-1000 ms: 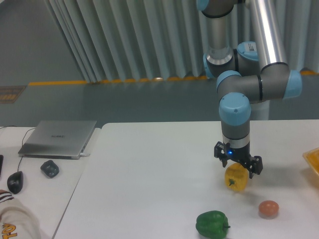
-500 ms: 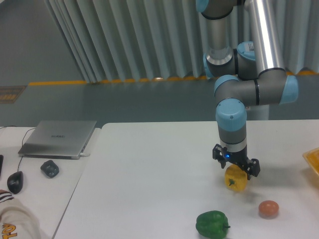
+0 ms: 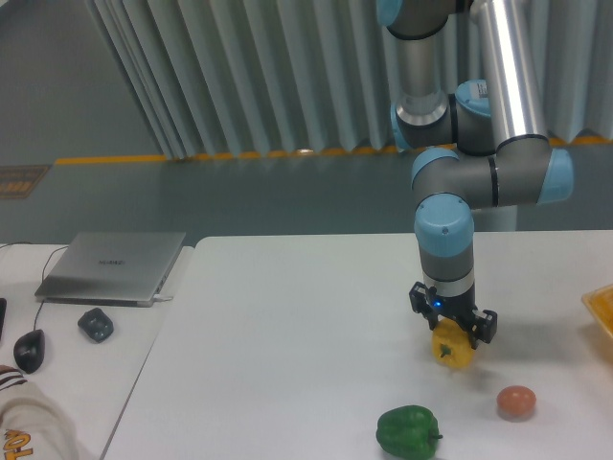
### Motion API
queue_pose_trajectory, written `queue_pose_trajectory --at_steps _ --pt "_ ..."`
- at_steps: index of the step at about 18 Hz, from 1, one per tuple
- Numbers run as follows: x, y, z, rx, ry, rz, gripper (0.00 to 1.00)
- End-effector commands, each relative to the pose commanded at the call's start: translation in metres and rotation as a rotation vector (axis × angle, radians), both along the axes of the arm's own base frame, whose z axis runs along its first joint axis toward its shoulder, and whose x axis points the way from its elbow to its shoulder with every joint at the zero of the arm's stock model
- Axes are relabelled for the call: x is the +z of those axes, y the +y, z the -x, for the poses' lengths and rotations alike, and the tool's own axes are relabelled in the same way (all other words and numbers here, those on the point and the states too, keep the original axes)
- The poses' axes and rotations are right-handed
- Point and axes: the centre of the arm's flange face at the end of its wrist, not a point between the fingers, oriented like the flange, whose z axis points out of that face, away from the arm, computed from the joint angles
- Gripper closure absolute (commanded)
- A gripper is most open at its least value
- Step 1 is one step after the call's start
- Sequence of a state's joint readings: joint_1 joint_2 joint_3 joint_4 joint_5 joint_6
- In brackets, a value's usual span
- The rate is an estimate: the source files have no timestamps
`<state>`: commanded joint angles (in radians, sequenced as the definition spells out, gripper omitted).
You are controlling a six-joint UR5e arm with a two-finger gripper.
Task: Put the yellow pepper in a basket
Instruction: 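Lift the yellow pepper and carry it toward the yellow basket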
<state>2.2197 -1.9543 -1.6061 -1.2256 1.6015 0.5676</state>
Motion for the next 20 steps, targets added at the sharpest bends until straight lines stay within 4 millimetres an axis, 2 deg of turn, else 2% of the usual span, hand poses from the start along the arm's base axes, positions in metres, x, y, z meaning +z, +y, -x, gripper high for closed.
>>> queue_pose_trajectory --at_steps 3,6,9,12,17,20 --pt "0.025 0.003 0.007 -0.008 0.022 -0.027 0.64" --pt "0.029 0.0 0.007 -0.032 0.023 -0.026 0.64" --pt "0.059 -0.008 0.014 -0.162 0.038 -0.002 0.65" --pt "0.08 -0.022 0.031 -0.285 0.055 -0.005 0.65" --pt "0.095 -0.043 0.072 -0.39 0.071 -0.021 0.65" --pt "0.104 -0.069 0.11 -0.483 0.078 -0.023 0.65"
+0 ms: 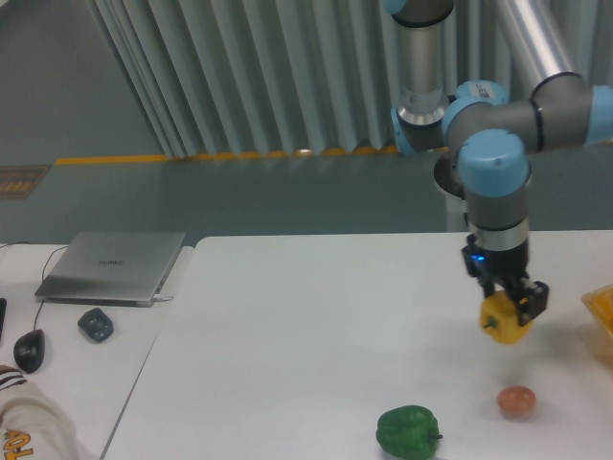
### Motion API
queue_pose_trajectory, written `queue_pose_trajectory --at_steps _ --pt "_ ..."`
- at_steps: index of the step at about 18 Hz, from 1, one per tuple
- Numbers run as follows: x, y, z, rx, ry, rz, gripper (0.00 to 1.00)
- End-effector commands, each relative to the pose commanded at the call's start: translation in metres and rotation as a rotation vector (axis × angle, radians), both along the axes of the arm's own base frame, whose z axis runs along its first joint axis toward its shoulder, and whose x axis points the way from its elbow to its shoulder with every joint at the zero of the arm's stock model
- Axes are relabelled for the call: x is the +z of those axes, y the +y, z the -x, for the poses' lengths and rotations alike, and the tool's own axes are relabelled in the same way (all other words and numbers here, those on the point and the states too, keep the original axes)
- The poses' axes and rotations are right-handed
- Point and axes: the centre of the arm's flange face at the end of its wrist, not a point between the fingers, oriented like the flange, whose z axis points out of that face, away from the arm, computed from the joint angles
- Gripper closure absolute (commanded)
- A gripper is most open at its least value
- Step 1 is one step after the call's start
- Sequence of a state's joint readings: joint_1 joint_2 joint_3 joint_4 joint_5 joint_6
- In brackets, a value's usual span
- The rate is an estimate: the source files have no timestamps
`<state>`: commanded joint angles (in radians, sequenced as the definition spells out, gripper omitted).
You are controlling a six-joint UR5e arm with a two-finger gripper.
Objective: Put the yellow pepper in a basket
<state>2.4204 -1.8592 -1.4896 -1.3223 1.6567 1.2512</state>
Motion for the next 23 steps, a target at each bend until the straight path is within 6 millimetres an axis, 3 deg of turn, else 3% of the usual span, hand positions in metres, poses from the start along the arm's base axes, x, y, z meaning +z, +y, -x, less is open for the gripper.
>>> queue_pose_trajectory --at_steps 2,9,14,19,23 --pt "0.008 -0.021 0.033 -0.05 0.021 -0.011 0.65" --pt "0.011 -0.082 0.1 -0.143 0.057 -0.006 0.65" --pt "0.003 -0.104 0.132 -0.301 0.087 0.009 0.65" --pt "0.004 -0.149 0.165 -0.48 0.091 0.044 0.64" --pt "-0.001 -0.179 0.184 -0.473 0.084 0.049 0.64"
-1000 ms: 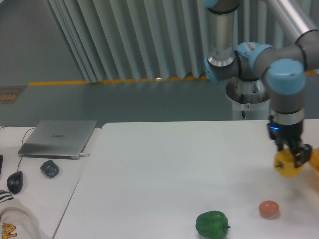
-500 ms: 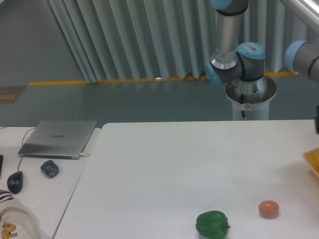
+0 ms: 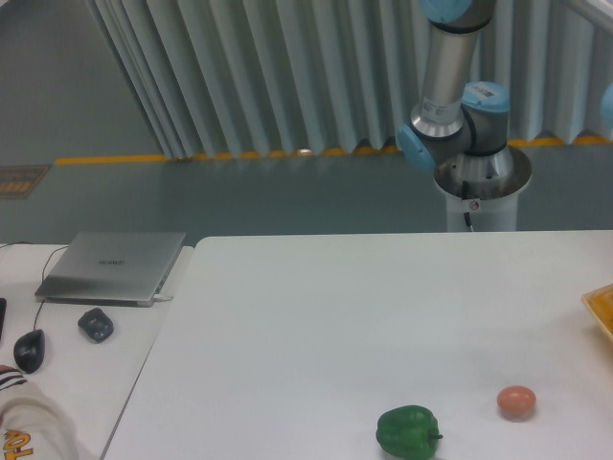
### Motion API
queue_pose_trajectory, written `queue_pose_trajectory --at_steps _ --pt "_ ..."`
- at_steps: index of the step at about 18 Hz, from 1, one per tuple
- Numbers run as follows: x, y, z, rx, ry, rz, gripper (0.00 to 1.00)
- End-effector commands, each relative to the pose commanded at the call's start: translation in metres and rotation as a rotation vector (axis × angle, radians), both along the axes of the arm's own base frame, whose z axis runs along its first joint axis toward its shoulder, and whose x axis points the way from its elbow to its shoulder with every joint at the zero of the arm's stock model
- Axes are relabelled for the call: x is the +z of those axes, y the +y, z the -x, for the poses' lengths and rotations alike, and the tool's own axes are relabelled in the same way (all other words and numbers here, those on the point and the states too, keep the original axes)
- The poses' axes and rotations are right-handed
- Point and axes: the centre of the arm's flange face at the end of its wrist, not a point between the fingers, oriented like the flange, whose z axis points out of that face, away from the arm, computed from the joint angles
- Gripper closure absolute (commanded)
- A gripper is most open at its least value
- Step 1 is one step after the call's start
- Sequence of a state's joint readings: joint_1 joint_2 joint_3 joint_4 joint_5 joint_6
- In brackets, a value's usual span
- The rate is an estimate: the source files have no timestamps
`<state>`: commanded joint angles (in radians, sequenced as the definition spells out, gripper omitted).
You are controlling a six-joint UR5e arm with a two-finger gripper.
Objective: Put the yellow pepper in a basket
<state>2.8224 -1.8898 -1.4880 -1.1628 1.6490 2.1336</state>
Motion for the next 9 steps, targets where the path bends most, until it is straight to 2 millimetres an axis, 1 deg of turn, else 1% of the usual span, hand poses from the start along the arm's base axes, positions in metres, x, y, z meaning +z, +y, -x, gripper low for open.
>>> queue_pose_trajectory --at_steps 2,4,5,6,7,9 --pt "0.0 -0.009 0.006 0.014 0.003 0.001 0.61" --pt "-0.002 -0.012 0.008 0.034 0.002 0.002 0.55" --pt "-0.004 -0.022 0.014 0.065 -0.002 -0.002 0.43" --pt "-0.006 -0.024 0.016 0.067 -0.005 -0.002 0.08" --pt "-0.007 -0.024 0.017 0.073 -0.005 -0.003 0.0" --pt "-0.008 -0.024 0.017 0.076 -0.006 -0.004 0.0"
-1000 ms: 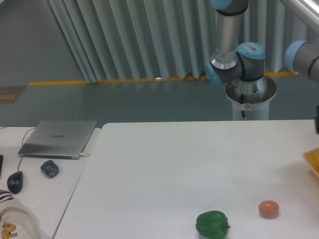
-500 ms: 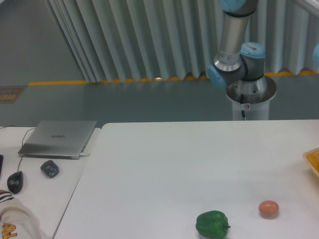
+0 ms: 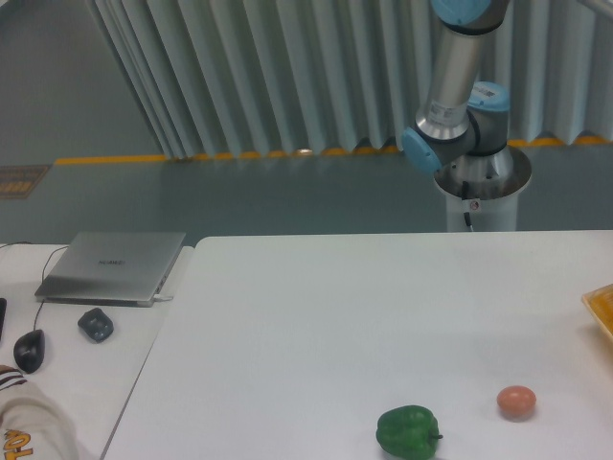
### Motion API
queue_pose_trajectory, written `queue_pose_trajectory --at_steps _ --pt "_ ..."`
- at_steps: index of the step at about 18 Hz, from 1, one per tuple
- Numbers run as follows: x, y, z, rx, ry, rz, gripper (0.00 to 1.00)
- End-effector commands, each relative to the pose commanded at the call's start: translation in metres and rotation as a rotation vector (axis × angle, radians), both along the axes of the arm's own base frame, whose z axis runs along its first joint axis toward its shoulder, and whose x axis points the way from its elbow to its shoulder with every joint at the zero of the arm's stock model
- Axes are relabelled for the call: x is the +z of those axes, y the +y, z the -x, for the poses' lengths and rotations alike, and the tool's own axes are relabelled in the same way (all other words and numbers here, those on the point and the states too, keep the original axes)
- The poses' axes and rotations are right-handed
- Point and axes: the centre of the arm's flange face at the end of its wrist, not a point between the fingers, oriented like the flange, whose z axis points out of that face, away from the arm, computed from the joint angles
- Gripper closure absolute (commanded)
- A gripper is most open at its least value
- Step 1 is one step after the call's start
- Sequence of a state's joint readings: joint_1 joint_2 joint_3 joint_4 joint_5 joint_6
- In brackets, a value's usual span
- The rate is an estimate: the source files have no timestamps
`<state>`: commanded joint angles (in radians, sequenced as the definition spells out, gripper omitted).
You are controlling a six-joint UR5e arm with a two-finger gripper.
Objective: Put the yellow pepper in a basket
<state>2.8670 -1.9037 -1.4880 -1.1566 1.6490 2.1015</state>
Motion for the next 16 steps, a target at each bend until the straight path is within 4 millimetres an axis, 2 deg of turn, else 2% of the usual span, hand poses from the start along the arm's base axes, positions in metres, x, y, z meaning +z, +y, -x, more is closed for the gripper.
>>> queue_pose_trajectory --at_steps 3,8,16 --pt "0.0 -0.007 0.003 0.008 -0.001 -0.004 0.0" --pt "0.003 0.0 0.0 0.009 -0.015 -0.072 0.0" --pt "0.012 0.027 -0.015 0.093 -0.016 -0.12 0.0"
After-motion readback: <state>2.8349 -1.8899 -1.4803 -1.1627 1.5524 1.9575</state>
